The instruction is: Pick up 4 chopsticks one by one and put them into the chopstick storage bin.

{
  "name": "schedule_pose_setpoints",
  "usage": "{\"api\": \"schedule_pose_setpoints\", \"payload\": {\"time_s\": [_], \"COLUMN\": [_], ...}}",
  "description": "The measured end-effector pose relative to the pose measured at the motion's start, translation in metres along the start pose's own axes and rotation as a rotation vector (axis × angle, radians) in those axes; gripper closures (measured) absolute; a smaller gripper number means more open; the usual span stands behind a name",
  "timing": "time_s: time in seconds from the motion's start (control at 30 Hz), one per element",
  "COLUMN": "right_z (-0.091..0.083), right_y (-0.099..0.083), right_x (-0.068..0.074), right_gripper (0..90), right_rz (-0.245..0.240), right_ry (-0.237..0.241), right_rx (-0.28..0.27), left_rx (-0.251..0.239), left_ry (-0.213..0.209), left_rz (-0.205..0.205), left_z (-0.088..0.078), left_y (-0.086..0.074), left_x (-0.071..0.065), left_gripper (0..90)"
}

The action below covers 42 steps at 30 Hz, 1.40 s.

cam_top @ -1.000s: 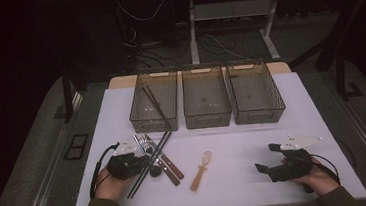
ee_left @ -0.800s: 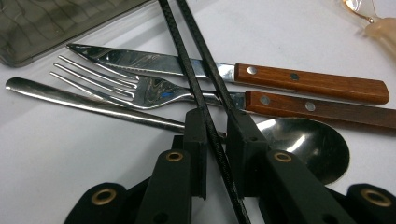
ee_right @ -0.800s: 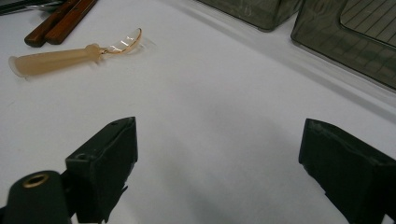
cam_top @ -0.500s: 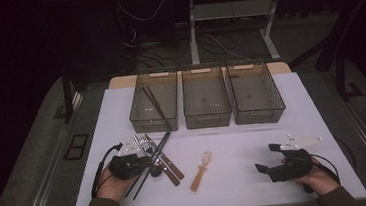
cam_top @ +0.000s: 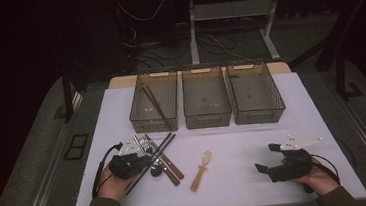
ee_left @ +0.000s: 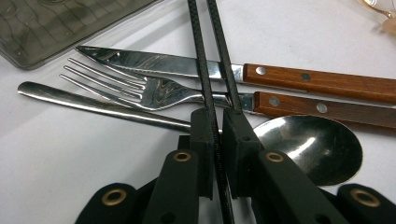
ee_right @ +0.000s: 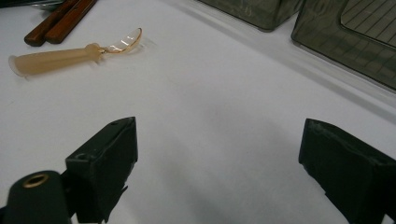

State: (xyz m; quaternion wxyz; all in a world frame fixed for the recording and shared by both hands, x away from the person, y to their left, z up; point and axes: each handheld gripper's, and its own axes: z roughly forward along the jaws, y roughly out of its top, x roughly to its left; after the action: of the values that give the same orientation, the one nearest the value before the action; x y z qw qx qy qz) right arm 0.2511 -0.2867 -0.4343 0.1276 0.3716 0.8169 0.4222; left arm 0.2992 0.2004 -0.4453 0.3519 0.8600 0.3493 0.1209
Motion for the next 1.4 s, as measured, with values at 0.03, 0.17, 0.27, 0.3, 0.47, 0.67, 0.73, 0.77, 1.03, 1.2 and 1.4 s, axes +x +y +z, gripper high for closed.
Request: {"api": "schedule_pose_setpoints", "payload": {"time_s": [0.03,0.17,0.27,0.3,0.47,0.67,0.73,0.77,1.03,1.2,1.4], "right_z": [0.0,0.0,0.0,0.0,0.0,-0.001,-0.001,-0.001,-0.001,0.0,-0.001], "right_y": [0.0,0.0,0.0,0.0,0.0,0.0,0.0,0.0,0.0,0.0,0.001], "right_x": [0.0,0.0,0.0,0.0,0.0,0.0,0.0,0.0,0.0,0.0,0.0], "right_gripper": [11.8,11.7,11.8,11.7,11.7,11.8,11.8,11.7,11.7,11.7,11.8], "right_rz": [0.001,0.0,-0.001,0.0,0.001,0.0,0.0,0.0,-0.001,-0.002,0.002], "right_ry": [0.001,0.0,0.0,0.0,0.001,0.001,0.0,0.001,0.002,0.002,0.0], "right_rx": [-0.001,-0.001,-0.001,-0.001,-0.002,-0.005,-0.006,-0.006,-0.006,-0.005,-0.009], "left_rx": [0.004,0.003,0.003,0.001,0.004,-0.013,-0.024,-0.029,-0.041,-0.052,-0.07], "left_ry": [-0.001,-0.006,-0.009,-0.01,-0.013,-0.009,-0.008,-0.006,-0.027,-0.036,-0.051], "left_rz": [-0.002,-0.014,-0.022,-0.025,-0.028,-0.044,-0.042,-0.045,-0.048,-0.036,-0.026], "left_z": [0.0,0.0,0.0,0.0,0.0,-0.006,-0.008,-0.009,-0.016,-0.019,-0.024], "left_y": [0.0,0.0,0.0,0.0,0.001,0.002,0.003,0.004,0.007,0.011,0.015], "left_x": [0.001,0.002,0.002,0.003,0.003,0.006,0.007,0.007,0.006,0.004,0.0], "left_gripper": [84.2,84.7,85.0,85.1,85.4,85.4,85.4,85.4,85.4,85.4,85.4]}}
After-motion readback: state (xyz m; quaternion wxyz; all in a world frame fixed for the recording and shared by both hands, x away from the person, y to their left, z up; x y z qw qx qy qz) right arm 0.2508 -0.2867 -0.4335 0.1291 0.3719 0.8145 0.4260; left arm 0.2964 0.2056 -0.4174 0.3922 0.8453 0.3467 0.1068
